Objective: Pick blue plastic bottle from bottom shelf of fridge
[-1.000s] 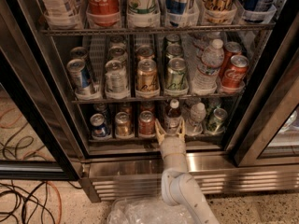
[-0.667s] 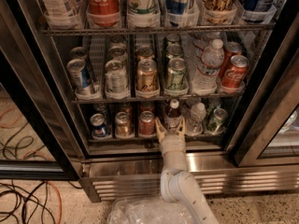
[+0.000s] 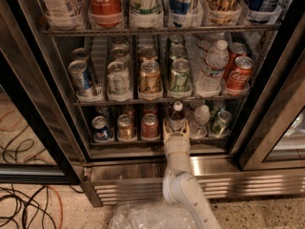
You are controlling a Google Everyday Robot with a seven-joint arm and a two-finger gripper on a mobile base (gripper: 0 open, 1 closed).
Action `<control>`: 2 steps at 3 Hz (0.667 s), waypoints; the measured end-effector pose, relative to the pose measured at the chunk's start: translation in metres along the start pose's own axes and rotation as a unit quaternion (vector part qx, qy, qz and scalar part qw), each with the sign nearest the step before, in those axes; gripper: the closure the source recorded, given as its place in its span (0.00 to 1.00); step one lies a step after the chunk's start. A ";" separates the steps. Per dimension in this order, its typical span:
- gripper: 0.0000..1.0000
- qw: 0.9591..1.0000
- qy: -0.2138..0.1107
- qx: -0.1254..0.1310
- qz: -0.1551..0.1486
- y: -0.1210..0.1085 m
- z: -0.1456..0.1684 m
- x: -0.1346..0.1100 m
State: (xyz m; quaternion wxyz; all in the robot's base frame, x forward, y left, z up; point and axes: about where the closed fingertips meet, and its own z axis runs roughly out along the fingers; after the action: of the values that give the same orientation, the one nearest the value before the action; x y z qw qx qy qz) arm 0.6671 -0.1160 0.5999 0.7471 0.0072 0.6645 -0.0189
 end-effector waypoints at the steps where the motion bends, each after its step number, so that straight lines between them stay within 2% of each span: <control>1: 0.77 1.000 -0.001 0.009 0.000 -0.004 0.001 0.002; 2: 0.99 1.000 -0.001 0.009 0.000 -0.004 0.001 0.002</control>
Offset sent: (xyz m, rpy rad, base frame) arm 0.0011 -0.0036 -0.0018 0.0024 -0.0019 -0.0162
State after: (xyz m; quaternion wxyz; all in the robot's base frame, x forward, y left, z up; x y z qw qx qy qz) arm 0.6683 -0.1199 0.5979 0.7476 0.0141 0.6636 -0.0247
